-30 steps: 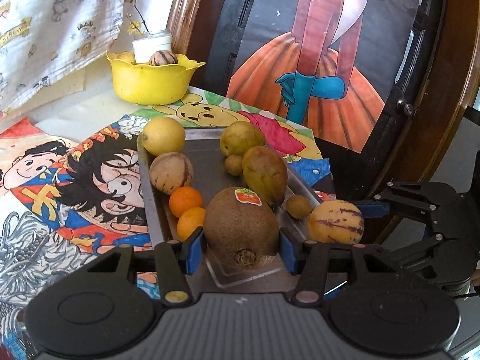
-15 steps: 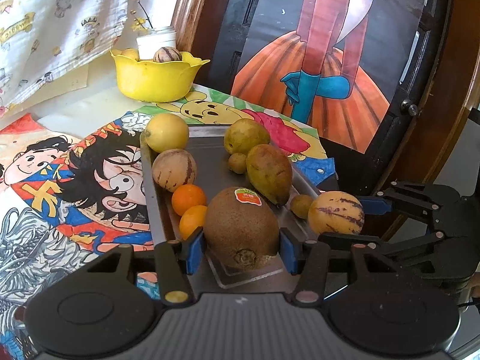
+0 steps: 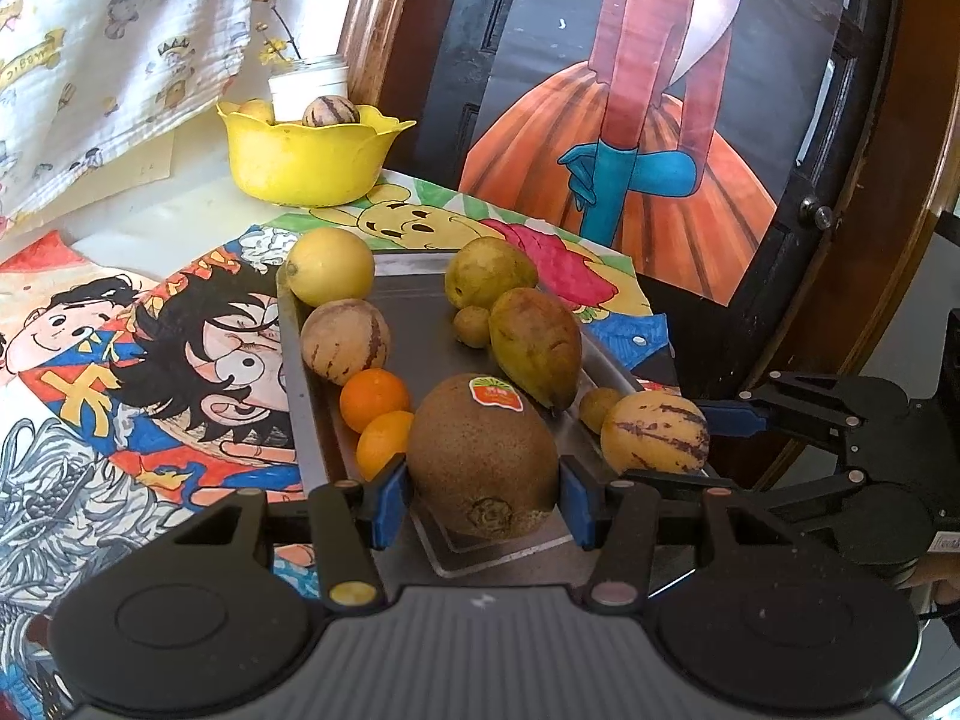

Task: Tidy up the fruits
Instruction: 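Lower the kiwi onto the tray with the left gripper while the right gripper lowers the pepino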

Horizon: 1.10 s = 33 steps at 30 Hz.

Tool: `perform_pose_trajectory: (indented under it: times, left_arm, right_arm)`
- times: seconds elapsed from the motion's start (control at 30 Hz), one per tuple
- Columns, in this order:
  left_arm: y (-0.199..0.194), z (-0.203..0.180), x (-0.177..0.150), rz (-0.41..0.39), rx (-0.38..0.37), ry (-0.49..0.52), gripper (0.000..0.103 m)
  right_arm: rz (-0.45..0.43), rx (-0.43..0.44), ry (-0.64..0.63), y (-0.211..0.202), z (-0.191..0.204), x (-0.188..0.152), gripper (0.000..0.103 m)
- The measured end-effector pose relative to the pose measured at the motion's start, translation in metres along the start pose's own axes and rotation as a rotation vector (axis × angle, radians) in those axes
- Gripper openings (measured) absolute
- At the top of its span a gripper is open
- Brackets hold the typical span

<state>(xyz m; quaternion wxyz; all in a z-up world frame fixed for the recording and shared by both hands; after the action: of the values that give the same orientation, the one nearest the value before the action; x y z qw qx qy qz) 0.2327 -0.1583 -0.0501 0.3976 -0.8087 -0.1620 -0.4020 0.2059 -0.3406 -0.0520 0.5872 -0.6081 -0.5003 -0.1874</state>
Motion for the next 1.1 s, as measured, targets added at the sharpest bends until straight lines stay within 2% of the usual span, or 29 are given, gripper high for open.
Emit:
perform_pose_trajectory:
  times: [1.1]
  left_arm:
    - [0.000, -0.008, -0.012, 0.030, 0.002, 0.056, 0.056]
  right_arm:
    - [0.004, 0.005, 0.019, 0.002, -0.002, -0.002, 0.055]
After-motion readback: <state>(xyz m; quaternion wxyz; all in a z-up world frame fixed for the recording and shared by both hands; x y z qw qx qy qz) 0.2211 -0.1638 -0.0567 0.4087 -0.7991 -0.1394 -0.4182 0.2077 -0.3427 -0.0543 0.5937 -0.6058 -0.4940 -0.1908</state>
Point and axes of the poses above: each gripper's, at about its wrist camera, not at the fingertips, and y roughly the way its jaws point, z to its left, x to its top, the point moved 5 cm from there along y, roughly the way its jaws point, and after that the axes turned 13 degrees about -x, right-handed, at the moved point
